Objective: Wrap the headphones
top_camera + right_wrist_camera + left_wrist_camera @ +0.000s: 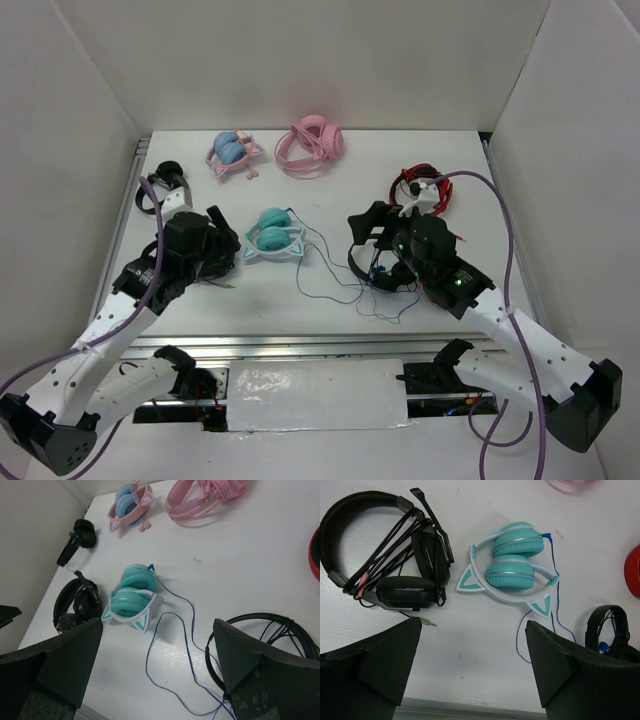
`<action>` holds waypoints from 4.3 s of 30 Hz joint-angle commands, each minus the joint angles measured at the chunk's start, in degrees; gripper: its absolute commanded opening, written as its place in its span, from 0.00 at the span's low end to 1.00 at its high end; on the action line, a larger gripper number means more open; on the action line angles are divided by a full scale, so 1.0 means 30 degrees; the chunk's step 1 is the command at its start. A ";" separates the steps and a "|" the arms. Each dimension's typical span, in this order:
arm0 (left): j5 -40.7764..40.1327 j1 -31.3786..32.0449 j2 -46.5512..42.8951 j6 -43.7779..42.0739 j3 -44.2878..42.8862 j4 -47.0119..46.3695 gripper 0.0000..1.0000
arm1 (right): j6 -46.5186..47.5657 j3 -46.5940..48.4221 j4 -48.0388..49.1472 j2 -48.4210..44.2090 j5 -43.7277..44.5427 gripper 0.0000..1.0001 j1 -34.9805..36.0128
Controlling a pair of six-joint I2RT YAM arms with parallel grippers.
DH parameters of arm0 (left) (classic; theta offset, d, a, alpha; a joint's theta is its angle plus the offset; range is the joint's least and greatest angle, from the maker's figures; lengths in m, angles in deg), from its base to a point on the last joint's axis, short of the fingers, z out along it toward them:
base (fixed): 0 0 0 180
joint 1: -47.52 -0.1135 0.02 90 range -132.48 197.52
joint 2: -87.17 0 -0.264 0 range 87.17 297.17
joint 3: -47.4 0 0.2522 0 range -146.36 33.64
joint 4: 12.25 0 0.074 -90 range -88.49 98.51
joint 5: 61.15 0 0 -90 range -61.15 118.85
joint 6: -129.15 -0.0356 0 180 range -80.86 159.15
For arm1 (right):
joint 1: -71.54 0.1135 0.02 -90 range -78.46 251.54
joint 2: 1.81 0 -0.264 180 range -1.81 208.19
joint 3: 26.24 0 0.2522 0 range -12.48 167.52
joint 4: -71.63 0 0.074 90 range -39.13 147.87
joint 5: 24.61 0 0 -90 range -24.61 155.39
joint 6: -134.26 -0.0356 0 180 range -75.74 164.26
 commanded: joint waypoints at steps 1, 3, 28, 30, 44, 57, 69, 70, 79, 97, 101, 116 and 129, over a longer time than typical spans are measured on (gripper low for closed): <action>-0.0442 0.0080 -0.0216 0.0320 -0.0361 -0.0521 0.99 | -0.0592 -0.0110 0.0831 0.0872 -0.0760 1.00 -0.0128; -0.0794 0.0080 -0.0275 0.0234 -0.0099 -0.0607 0.99 | -0.0362 0.0094 0.1183 0.1721 -0.1168 1.00 -0.0128; -0.1588 -0.0038 0.0897 0.0234 0.0167 -0.0842 0.99 | -0.3549 0.7331 0.3349 1.8332 -0.7204 0.86 0.0429; -0.1529 -0.0066 0.0984 0.0204 0.0051 -0.0697 0.99 | -0.3699 0.7740 0.3527 1.8803 -0.7643 0.81 0.0429; -0.1321 -0.0096 0.1072 -0.0002 -0.0155 -0.0726 0.99 | -0.4579 0.8006 0.5136 2.0914 -0.6796 0.39 0.0722; 0.0315 -0.0008 0.2537 -0.1172 -0.0536 -0.1602 0.99 | -0.5980 0.4935 0.7977 1.5704 -0.6034 0.00 0.0518; 0.1460 -0.0008 0.3093 -0.2257 -0.1650 -0.3826 0.99 | -0.8855 0.2205 1.1702 1.1424 -0.6593 0.00 -0.0040; 0.1576 -0.0008 0.3152 -0.2315 -0.1620 -0.4004 0.99 | -0.9001 0.2204 1.1672 1.1016 -0.6591 0.00 -0.0069; 0.1021 0.0021 0.4470 -0.2082 -0.1942 -0.5235 0.93 | -0.9500 0.1152 1.2549 0.9929 -0.6766 0.00 0.0136; -0.0795 0.0021 0.4793 -0.2668 -0.1826 -0.6232 0.47 | -0.8241 0.0388 1.2199 0.8405 -0.7060 0.00 0.1042; -0.0884 0.0021 0.4852 -0.2755 -0.2059 -0.6320 0.20 | -0.7978 0.0388 1.2024 0.8289 -0.7235 0.09 0.1103; -0.3695 0.0021 0.2626 -0.6387 -0.4021 -0.7316 0.00 | -0.0072 0.1619 0.7279 0.4980 -0.8760 1.00 0.1542; -0.2730 0.0021 0.3239 -0.8527 -1.0873 -0.6879 0.00 | 0.4852 0.0622 0.6569 0.5380 -0.9505 1.00 -0.0125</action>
